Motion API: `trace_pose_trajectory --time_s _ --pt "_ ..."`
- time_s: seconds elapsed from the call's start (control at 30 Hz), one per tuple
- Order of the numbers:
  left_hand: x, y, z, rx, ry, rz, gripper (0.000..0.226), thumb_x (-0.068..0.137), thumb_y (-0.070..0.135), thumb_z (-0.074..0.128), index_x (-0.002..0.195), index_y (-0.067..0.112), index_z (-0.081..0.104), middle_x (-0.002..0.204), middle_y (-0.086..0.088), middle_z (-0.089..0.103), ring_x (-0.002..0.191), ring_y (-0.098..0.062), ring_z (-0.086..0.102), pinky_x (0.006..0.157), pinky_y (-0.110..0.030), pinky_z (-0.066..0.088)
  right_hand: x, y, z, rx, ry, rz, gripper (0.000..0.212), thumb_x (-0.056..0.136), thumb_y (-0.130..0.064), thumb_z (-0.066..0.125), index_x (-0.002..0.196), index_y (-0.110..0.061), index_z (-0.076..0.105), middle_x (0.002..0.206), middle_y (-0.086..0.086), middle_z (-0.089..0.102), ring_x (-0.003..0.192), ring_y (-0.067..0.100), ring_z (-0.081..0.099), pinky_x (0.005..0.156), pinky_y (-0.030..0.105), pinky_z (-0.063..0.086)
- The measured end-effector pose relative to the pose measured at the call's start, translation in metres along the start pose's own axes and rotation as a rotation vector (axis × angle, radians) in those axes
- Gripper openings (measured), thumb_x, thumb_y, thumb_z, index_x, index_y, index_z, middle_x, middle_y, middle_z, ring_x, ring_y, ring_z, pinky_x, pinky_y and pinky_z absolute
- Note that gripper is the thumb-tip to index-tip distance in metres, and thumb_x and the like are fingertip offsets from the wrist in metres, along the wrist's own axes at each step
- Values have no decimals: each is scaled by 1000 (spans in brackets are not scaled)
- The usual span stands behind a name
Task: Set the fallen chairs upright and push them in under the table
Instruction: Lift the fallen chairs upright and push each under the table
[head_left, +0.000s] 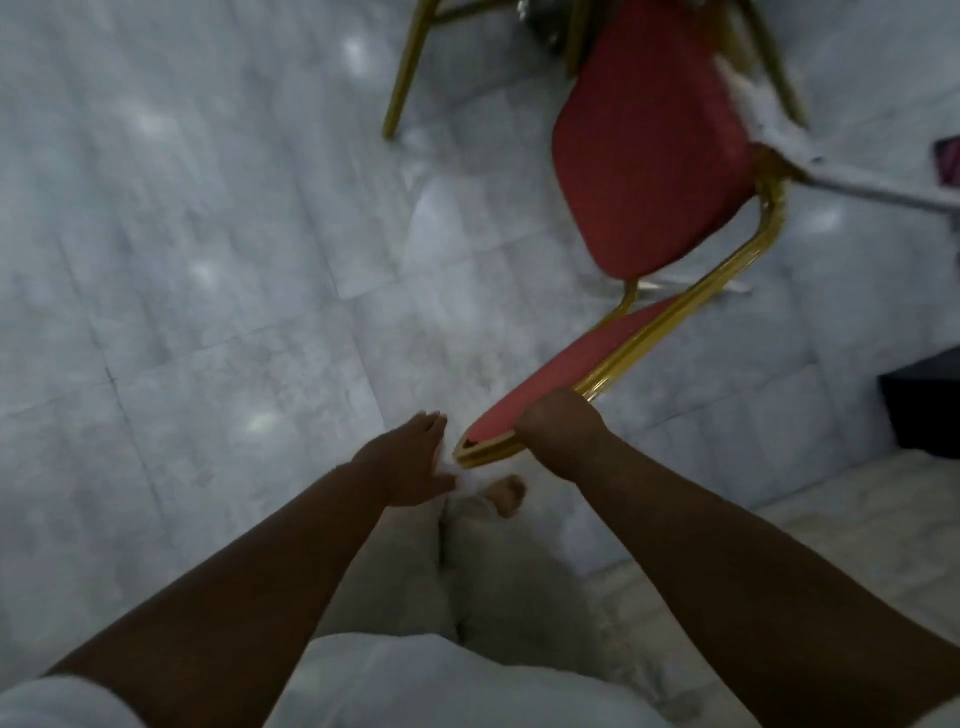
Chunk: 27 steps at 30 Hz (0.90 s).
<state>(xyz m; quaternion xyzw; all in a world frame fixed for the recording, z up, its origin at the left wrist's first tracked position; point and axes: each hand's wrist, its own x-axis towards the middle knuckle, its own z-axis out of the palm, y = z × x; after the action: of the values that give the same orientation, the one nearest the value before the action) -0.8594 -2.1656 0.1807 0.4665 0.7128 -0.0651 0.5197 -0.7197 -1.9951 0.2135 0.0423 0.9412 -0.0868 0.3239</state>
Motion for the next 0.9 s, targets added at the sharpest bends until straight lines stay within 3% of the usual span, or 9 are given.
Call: trace_pose_trajectory --time_s 0.03,0.1,0.17,0.37,0.5,0.73,0.8,0.9 --pt "-7 11 -8 2 15 13 102 81 66 55 152 13 5 161 -8 7 148 -21 6 119 -39 17 -15 7 -21 -36 -20 0 22 50 -12 87 68 -15 74 63 8 70 54 27 67 53 34 54" --pt "-21 32 -25 10 42 38 104 80 65 58 152 12 4 161 -9 7 148 -22 6 119 -40 18 -45 23 -52 -14 24 37 23 84 -12 62 106 -13 69 103 11 71 91 31 68 80 40 53" --pt "-33 54 -40 24 65 55 104 79 64 60 152 15 5 161 -7 8 148 -23 8 119 -41 20 -70 43 -75 33 103 68 29 91 -13 51 117 -16 64 115 10 67 103 30 64 88 40 50" --pt "-55 126 -85 -45 283 56 79 85 53 60 149 23 24 153 -6 34 134 -24 41 109 -39 37 -148 102 -139 68 245 66 25 82 -4 60 102 -18 67 92 10 70 81 28 67 73 41 55" --pt "-58 186 -107 1 497 178 67 88 42 61 146 27 32 152 -1 37 138 -17 37 110 -30 33 -209 155 -150 101 363 95 16 79 -5 63 87 -16 69 76 7 70 69 25 66 60 35 52" --pt "-49 318 -137 149 622 419 74 91 41 57 151 17 20 158 -5 23 145 -18 21 113 -24 15 -311 242 -164 169 303 268 15 80 -9 64 92 -16 70 94 6 69 89 24 64 75 35 51" --pt "-43 355 -143 155 635 491 73 92 40 56 151 14 21 158 -7 22 145 -20 21 113 -24 15 -333 265 -168 203 202 332 13 81 -21 67 94 -17 68 96 5 68 91 24 64 80 39 53" --pt "-32 403 -149 128 611 558 74 93 39 55 151 12 16 158 -11 21 145 -22 21 116 -30 19 -357 285 -171 352 60 369 44 74 -73 54 89 -32 64 93 -3 65 88 17 62 85 41 53"
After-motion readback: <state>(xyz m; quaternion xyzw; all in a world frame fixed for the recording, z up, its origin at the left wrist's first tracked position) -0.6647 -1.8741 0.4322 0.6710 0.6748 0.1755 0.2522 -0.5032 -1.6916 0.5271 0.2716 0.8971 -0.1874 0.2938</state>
